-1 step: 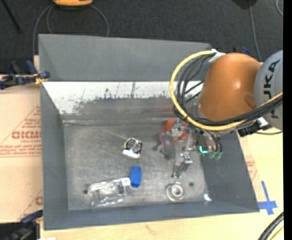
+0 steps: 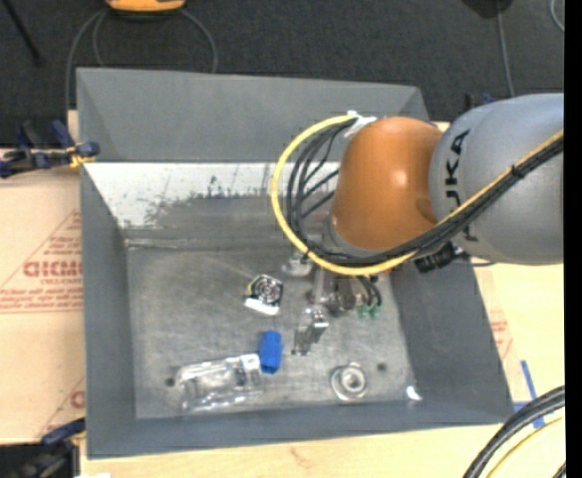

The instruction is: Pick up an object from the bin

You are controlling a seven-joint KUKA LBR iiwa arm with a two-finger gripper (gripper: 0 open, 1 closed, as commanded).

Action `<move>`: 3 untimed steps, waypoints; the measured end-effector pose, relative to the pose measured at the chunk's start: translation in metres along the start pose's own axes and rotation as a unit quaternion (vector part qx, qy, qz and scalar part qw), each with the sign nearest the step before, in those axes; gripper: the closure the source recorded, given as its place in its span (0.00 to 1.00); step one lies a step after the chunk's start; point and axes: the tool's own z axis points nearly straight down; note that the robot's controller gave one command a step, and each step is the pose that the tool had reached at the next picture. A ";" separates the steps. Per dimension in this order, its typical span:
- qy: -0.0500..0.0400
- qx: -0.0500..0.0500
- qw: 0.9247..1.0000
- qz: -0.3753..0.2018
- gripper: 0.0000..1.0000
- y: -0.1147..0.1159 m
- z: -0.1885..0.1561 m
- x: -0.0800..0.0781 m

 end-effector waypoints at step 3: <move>-0.008 0.003 0.984 -0.176 1.00 0.030 0.014 -0.044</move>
Offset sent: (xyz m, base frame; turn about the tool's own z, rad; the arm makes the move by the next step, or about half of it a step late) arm -0.0285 0.0231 -0.1033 -0.2812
